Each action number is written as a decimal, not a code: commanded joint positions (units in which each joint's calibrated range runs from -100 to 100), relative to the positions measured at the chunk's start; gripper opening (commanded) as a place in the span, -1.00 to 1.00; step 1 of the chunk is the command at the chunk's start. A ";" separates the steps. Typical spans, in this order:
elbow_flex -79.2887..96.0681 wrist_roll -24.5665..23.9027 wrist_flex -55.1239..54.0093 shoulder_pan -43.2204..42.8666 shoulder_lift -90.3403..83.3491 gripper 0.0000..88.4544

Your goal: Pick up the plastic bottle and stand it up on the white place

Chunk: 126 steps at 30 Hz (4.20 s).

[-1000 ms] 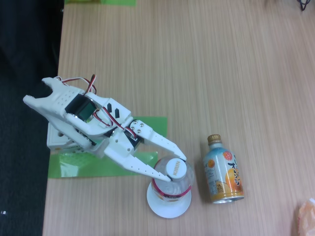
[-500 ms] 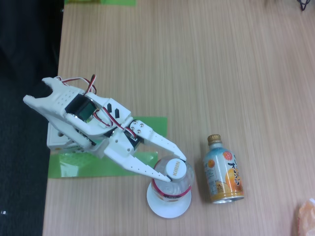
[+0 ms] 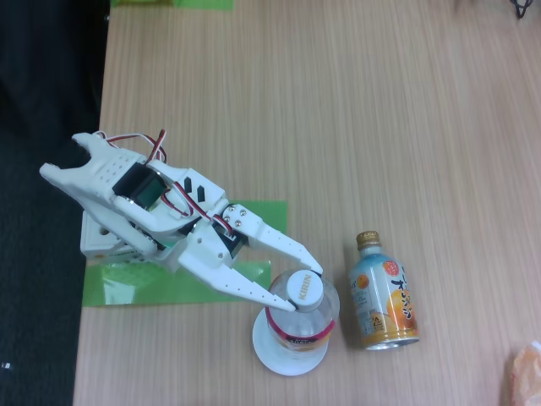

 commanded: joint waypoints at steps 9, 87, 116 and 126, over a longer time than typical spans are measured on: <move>1.30 -0.07 -1.41 0.24 0.22 -0.64; 3.38 -1.64 -1.41 1.06 -0.45 -0.38; 3.47 -3.32 -1.50 4.17 -0.45 -0.16; 2.66 -3.32 -4.76 4.24 -0.54 -0.16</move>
